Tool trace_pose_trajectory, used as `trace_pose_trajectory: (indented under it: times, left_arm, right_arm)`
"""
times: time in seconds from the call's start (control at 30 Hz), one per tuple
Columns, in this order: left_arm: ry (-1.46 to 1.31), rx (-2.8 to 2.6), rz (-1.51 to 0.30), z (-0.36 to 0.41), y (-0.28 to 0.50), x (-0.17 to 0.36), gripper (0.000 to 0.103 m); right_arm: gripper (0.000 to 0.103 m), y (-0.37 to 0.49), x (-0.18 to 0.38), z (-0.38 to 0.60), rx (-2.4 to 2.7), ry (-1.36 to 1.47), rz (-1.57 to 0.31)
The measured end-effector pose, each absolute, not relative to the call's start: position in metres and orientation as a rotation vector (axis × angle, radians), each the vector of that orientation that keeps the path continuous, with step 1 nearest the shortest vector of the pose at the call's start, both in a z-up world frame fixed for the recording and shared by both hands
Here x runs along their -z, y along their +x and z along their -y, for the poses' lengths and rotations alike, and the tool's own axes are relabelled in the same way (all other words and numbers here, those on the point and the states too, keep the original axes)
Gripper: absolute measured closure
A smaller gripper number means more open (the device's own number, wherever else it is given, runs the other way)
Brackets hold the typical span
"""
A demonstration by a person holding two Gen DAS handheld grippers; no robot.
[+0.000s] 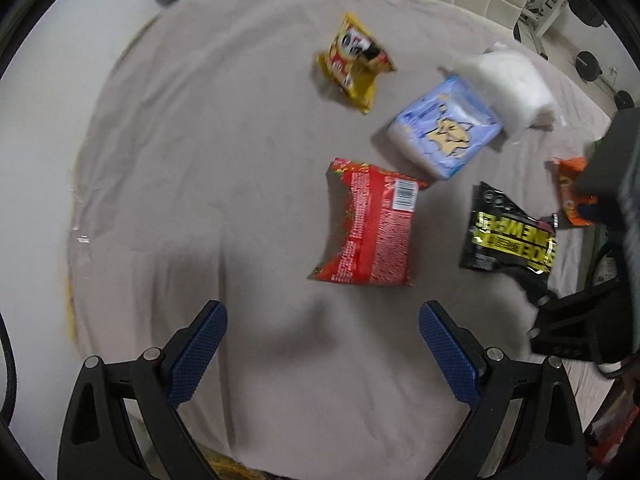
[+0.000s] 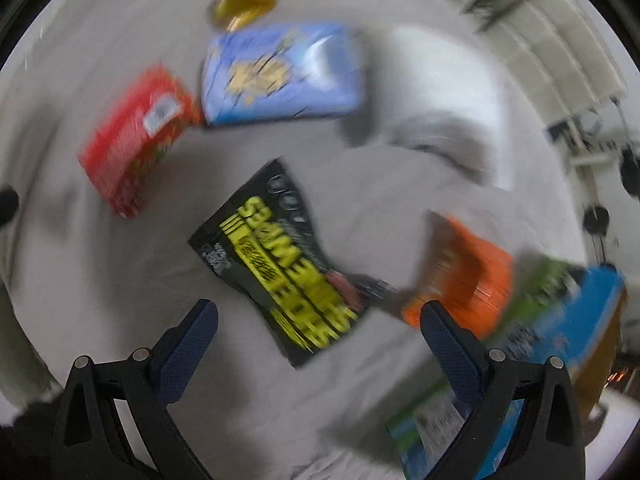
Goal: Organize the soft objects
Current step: 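Grasp the red packet with the left tool while the right tool grasps the black shoe-wipes pack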
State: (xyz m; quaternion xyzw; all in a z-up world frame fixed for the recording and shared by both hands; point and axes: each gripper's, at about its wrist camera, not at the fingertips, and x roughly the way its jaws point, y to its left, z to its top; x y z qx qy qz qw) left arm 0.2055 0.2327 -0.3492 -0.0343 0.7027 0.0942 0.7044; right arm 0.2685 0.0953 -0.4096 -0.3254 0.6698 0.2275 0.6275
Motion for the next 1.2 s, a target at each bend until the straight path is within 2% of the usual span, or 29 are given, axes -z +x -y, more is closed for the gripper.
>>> trace_pose_trajectory:
  times: [0.03,0.1,0.17,0.2,0.27,0.37,0.43,0.47,0.53,0.57,0.63,0.73,0.8,0.83,0.93,1.0,1.2]
  left_arm:
    - [-0.08,-0.205,-1.571,-0.235,0.207,0.355,0.005]
    - [-0.091,-0.199,-1.585,-0.24,0.211,0.365,0.005]
    - [-0.108,-0.188,-1.601,-0.244,0.216,0.374,0.005]
    - [-0.113,-0.184,-1.606,-0.244,0.218,0.377,0.005]
    - [-0.122,-0.173,-1.607,-0.245,0.223,0.382,0.005]
    - [-0.139,-0.154,-1.61,-0.242,0.233,0.391,0.005]
    - [-0.151,-0.136,-1.623,-0.239,0.24,0.4,0.005]
    - [-0.15,-0.13,-1.635,-0.236,0.244,0.406,0.005]
    - [-0.147,-0.121,-1.653,-0.233,0.249,0.418,0.005]
    - [-0.144,-0.116,-1.666,-0.23,0.252,0.425,0.006]
    - [-0.136,-0.113,-1.682,-0.227,0.254,0.435,0.023]
    - [-0.141,-0.096,-1.689,-0.223,0.255,0.447,0.038]
    - [-0.116,-0.103,-1.659,-0.216,0.255,0.445,0.047]
    - [-0.114,-0.101,-1.652,-0.214,0.254,0.443,0.055]
    - [-0.101,-0.099,-1.655,-0.209,0.25,0.443,0.057]
    - [-0.099,-0.104,-1.646,-0.207,0.248,0.444,0.053]
    - [-0.12,-0.11,-1.646,-0.208,0.256,0.445,0.054]
  right_arm:
    - [0.003,0.268,0.421,-0.102,-0.535,-0.773,-1.554]
    - [0.016,0.266,0.439,-0.11,-0.539,-0.833,-1.573]
    - [0.022,0.269,0.453,-0.113,-0.49,-0.868,-1.589]
    - [0.028,0.272,0.454,-0.113,-0.469,-0.836,-1.595]
    - [0.031,0.285,0.452,-0.104,-0.37,-0.711,-1.638]
    - [0.031,0.304,0.454,-0.065,-0.166,-0.284,-1.807]
    - [0.027,0.308,0.453,-0.04,-0.118,0.036,-1.843]
    - [0.021,0.308,0.455,-0.033,-0.112,0.135,-1.849]
    - [0.019,0.308,0.458,-0.029,-0.128,0.228,-1.851]
    - [0.019,0.307,0.459,-0.03,-0.127,0.227,-1.84]
    - [0.019,0.308,0.453,-0.032,-0.127,0.153,-1.814]
    - [0.02,0.308,0.452,-0.045,-0.129,0.024,-1.784]
    - [0.043,0.308,0.461,-0.051,-0.118,-0.017,-1.796]
    - [0.045,0.307,0.463,-0.055,-0.113,-0.005,-1.807]
    - [0.046,0.3,0.466,-0.053,-0.058,0.069,-1.837]
    - [0.044,0.294,0.471,-0.054,-0.071,0.137,-1.872]
    - [0.042,0.27,0.49,-0.083,-0.076,-0.019,-1.845]
